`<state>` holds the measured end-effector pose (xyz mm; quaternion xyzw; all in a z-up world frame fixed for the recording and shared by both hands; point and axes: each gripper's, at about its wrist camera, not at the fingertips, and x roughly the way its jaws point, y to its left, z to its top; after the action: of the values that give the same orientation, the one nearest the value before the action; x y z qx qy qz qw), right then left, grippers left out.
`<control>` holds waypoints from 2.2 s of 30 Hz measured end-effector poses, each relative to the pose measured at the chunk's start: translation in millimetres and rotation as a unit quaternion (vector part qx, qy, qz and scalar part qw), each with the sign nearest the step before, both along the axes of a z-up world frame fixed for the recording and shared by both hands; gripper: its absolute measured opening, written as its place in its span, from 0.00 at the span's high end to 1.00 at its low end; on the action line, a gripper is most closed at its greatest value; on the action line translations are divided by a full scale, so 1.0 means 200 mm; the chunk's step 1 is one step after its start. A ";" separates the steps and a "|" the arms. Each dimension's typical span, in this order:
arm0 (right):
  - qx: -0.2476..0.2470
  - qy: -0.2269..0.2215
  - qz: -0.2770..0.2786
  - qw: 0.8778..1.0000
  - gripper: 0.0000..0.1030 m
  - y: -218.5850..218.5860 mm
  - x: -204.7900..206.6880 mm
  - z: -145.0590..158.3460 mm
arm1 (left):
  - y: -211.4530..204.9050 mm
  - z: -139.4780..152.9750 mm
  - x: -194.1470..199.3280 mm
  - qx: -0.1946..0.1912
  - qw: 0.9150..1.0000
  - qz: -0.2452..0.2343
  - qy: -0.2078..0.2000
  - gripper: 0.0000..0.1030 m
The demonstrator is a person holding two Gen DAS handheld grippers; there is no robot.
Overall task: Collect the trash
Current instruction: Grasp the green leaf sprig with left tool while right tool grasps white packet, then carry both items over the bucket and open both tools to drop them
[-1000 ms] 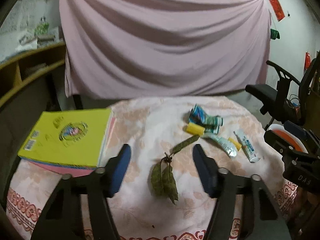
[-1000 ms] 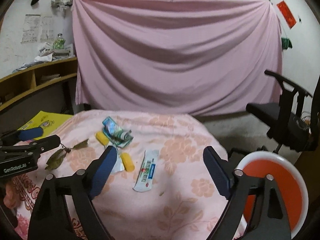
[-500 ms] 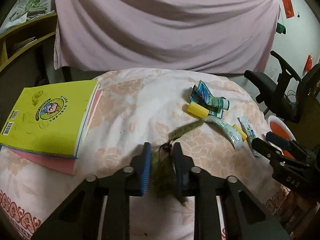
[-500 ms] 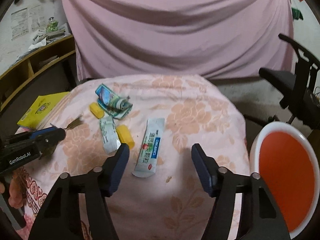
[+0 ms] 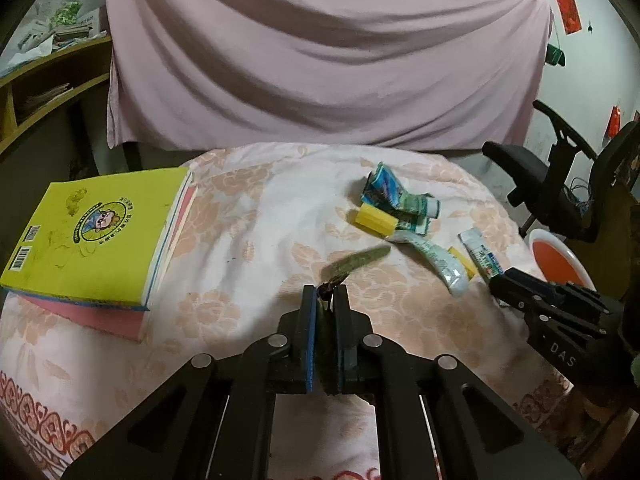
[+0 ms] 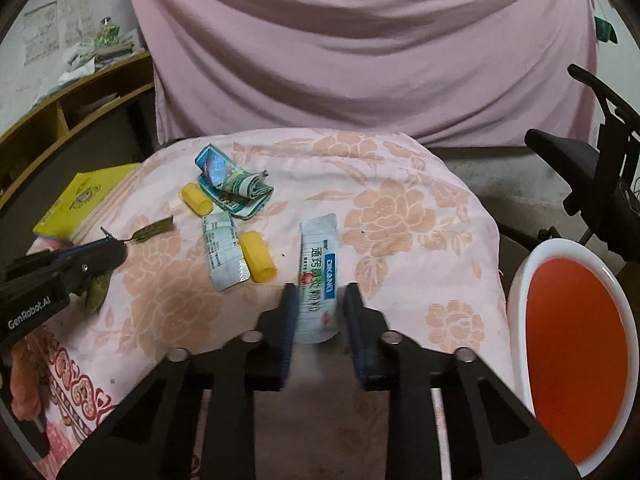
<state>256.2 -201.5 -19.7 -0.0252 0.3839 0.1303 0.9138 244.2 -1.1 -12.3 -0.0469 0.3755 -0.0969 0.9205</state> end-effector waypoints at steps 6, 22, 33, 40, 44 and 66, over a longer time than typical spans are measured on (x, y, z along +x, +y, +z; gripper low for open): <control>0.043 -0.004 -0.002 0.999 0.83 -0.07 -0.02 0.02 | -0.04 0.04 -0.07 -0.004 1.000 -0.004 -0.026 0.95; 0.136 -0.215 0.014 0.967 0.83 -0.22 -0.38 0.25 | -0.24 0.28 -0.29 -0.010 0.989 -0.020 -0.144 0.95; 0.122 -0.336 -0.027 0.933 0.83 -0.37 -0.57 0.42 | -0.45 0.48 -0.44 -0.002 0.966 -0.053 -0.252 0.95; 0.103 -0.375 -0.061 0.919 0.83 -0.48 -0.63 0.46 | -0.60 0.56 -0.50 0.001 0.952 -0.084 -0.293 0.95; 0.096 -0.388 -0.081 0.913 0.83 -0.55 -0.66 0.47 | -0.71 0.57 -0.52 0.004 0.946 -0.106 -0.305 0.95; 0.117 -0.337 -0.194 0.914 0.83 -0.95 -0.62 0.36 | -1.22 0.47 -0.37 0.011 0.949 -0.190 -0.251 0.95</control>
<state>131.6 -391.4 51.9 0.1143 0.0330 -0.0220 0.9927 169.9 -244.8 80.7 0.0614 0.1352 -0.2742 0.9501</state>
